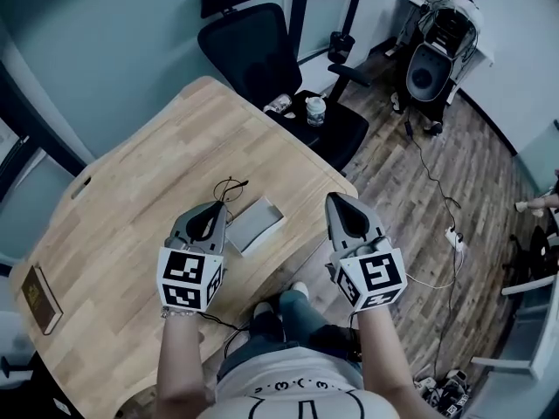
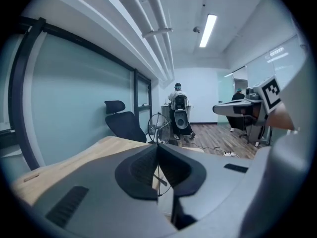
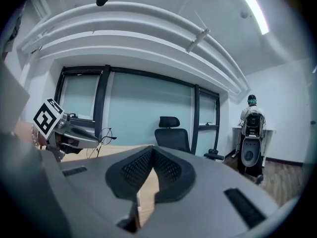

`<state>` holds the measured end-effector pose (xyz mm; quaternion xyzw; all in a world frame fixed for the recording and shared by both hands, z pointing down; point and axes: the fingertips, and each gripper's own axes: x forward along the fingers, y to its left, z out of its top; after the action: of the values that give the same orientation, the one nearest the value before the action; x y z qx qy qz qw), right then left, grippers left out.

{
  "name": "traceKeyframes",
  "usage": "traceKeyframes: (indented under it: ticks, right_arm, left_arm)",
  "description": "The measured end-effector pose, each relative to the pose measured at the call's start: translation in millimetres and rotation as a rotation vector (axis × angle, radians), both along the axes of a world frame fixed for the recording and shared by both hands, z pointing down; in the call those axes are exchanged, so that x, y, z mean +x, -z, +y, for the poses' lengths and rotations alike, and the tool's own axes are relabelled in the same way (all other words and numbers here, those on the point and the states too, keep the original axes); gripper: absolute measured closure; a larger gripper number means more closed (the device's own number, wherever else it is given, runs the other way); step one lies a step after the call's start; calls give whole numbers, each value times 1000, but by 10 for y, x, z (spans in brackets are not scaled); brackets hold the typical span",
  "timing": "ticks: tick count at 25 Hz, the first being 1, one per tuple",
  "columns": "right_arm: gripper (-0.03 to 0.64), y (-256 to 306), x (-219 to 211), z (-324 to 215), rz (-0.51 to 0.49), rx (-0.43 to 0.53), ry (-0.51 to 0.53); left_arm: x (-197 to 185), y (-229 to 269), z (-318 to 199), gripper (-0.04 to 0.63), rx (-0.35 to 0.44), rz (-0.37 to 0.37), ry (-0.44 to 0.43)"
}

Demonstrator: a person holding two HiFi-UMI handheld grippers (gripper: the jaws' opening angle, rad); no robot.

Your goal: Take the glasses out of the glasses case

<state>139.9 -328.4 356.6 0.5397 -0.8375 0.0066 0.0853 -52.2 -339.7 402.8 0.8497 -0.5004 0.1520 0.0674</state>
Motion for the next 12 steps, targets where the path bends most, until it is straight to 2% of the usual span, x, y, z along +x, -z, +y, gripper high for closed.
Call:
traceKeyframes:
  ticks: [7,12]
  right_arm:
    - [606,256,-125,68,37,62,35]
    - [606,602,-116,98,32,149,57]
  left_arm:
    - [-95,345,92,574,109,36,56]
    - [-249,857,219,574,263,80,156]
